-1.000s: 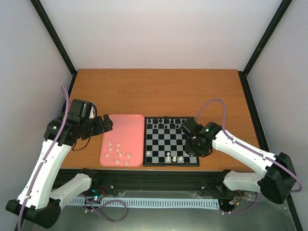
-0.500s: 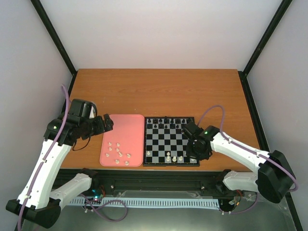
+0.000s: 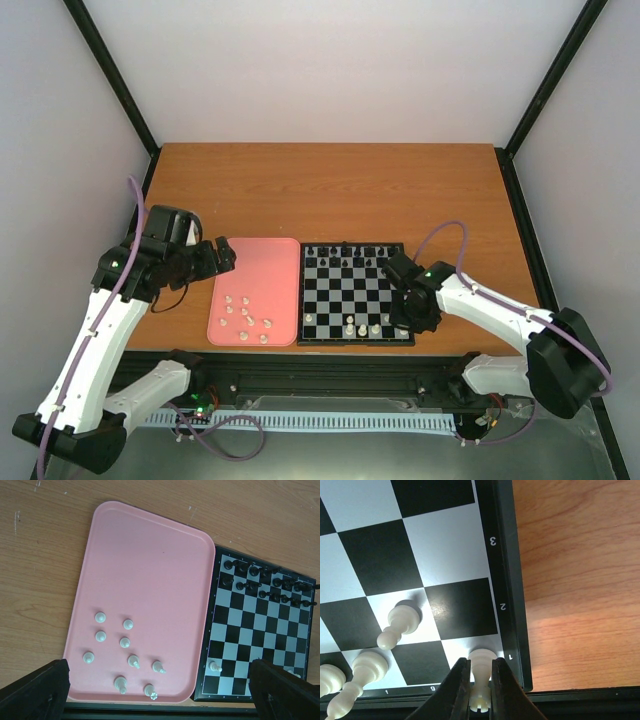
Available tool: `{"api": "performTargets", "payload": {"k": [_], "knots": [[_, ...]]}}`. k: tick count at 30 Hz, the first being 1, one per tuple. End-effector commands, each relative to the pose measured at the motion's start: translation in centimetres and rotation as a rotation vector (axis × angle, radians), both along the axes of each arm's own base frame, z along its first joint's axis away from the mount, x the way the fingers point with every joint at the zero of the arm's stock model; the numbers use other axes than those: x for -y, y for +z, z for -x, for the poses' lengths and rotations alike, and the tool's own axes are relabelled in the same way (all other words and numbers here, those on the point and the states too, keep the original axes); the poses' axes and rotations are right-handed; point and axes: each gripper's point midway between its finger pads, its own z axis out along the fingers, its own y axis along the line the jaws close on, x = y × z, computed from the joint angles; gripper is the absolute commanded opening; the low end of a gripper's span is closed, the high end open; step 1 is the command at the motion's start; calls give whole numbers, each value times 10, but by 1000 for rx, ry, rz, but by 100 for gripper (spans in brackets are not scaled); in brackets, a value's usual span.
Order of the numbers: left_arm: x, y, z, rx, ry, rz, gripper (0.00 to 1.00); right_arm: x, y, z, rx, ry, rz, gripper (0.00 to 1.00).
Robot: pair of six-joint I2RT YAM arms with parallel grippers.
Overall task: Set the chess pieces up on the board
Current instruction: Place the chess piece on the chessboard.
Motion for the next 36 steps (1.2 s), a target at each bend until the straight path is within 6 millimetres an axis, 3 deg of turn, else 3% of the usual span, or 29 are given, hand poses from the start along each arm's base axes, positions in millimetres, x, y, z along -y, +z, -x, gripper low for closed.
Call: {"api": "performTargets", "payload": {"k": [1,11,19,26,31,36], "knots": [[1,3,-5,23,-1,2,100,3,-5,-2,-2,-3,0,9],[1,3,-7,22,-2,0,100,3,-8,-4,-5,4,5,13],[1,2,-7,21,-2,-3,100,-2,1,-10,10,6,-7,26],[0,3,-7,22,-4,-8,100,-4,22,-19,48,6,-13,33],[0,5,-7,24,-5,-7,100,-7,52,-35,124,6,-17,36],[0,6,-7,22,-3,-13,100,-42,79,-53,171,84,-85,40]]}}
